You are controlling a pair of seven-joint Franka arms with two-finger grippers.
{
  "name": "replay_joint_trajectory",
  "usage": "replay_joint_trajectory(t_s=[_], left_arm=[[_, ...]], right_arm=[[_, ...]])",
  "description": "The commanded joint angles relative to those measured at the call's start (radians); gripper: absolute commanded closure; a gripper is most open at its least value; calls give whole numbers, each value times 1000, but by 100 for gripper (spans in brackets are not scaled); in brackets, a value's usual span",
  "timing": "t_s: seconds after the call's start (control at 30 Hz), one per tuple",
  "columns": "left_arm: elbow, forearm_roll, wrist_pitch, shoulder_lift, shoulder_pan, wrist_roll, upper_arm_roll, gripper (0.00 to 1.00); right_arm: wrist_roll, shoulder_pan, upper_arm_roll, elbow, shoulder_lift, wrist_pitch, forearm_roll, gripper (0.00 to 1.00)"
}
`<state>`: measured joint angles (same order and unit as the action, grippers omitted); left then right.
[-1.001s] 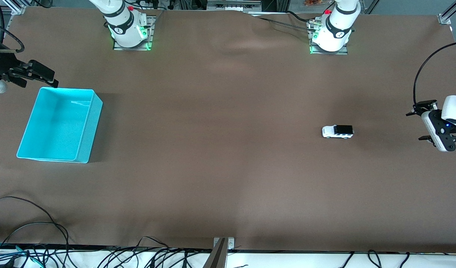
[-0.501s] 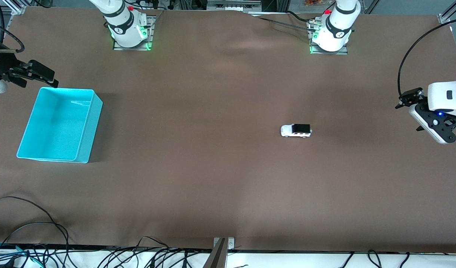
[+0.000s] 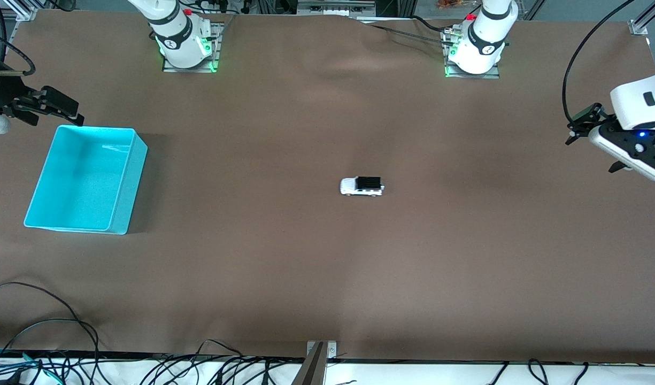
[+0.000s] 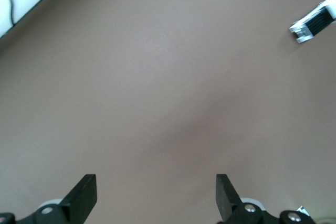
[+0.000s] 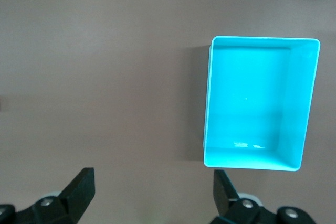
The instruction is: Wind and store white jeep toy
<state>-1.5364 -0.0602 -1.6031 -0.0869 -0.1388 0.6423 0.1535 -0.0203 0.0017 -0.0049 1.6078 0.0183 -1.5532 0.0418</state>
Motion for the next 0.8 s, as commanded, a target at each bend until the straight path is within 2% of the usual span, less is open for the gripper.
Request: replay_joint_trajectory(t_s=[0.0,0.3,0.77], left_arm=[[10,-15,5,18,39,-33,-66,0],[12,-20,5,42,39,-49,-80,0],[19,-6,22,116,50,-277,-77,0]], right_arm=[[17,-3,-1,-25,-8,15,18,0],[19,-3,-3,-25,-8,15,18,0],[8,0,0,-23,-8,18,18,0]])
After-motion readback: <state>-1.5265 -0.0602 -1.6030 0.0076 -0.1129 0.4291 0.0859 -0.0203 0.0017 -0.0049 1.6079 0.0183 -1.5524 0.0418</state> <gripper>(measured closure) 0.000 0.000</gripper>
